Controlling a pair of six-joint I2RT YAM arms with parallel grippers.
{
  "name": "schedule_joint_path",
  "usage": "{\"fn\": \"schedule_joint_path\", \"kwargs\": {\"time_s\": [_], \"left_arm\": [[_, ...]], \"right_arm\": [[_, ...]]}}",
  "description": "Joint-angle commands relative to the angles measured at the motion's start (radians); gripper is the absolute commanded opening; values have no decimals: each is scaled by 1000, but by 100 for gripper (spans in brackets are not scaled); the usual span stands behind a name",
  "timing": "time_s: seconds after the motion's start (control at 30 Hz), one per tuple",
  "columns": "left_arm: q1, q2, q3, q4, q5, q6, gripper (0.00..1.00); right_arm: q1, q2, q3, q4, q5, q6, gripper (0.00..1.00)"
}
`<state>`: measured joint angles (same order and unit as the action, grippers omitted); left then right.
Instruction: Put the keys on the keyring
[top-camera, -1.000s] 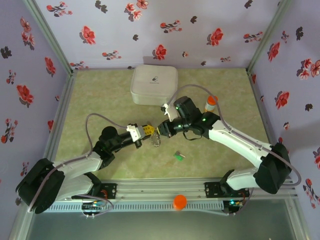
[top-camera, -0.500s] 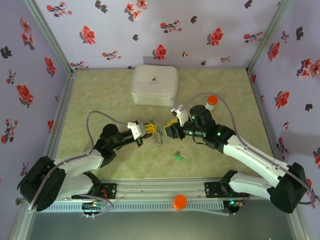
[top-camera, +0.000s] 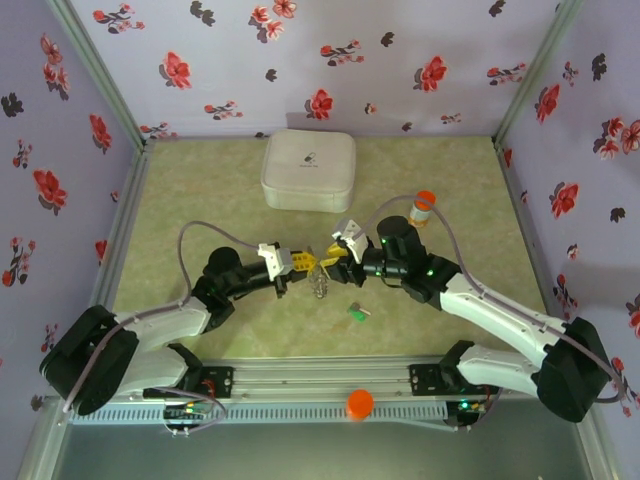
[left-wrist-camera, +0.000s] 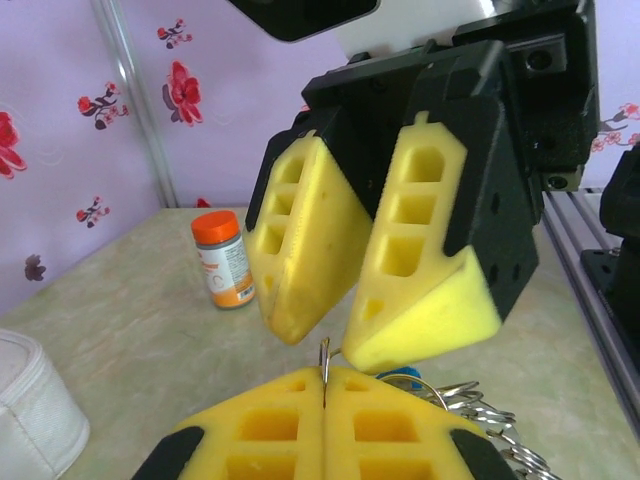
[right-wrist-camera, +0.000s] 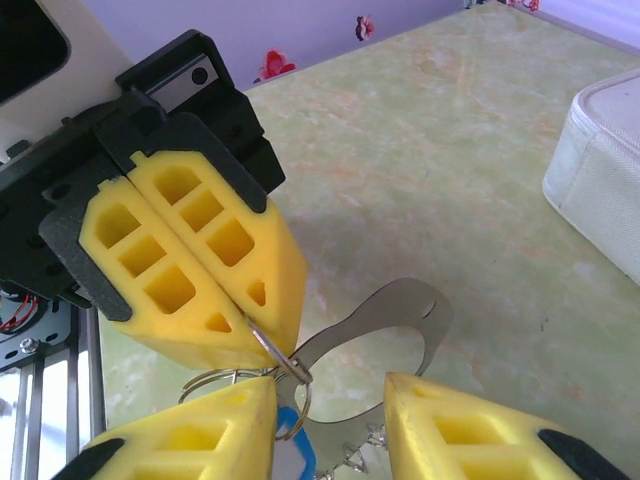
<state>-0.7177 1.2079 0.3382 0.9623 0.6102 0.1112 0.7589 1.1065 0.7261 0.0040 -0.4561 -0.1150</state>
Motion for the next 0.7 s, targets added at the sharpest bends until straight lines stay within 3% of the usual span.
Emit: {"fn": "schedule_joint_path", "kwargs": {"time_s": [0.0,0.33,0.67], "left_arm": [[-6,-2,24,76,40,-19,0],[-2,-5,25,82,81,-43,0],[1,-11,30,108,116,-81,0]], "right_arm": [[-6,-8,27,20,-1,-36,32],[-6,10,44,11,-88,-88,30],[-7,23,45,1,-135,-139,19]]}}
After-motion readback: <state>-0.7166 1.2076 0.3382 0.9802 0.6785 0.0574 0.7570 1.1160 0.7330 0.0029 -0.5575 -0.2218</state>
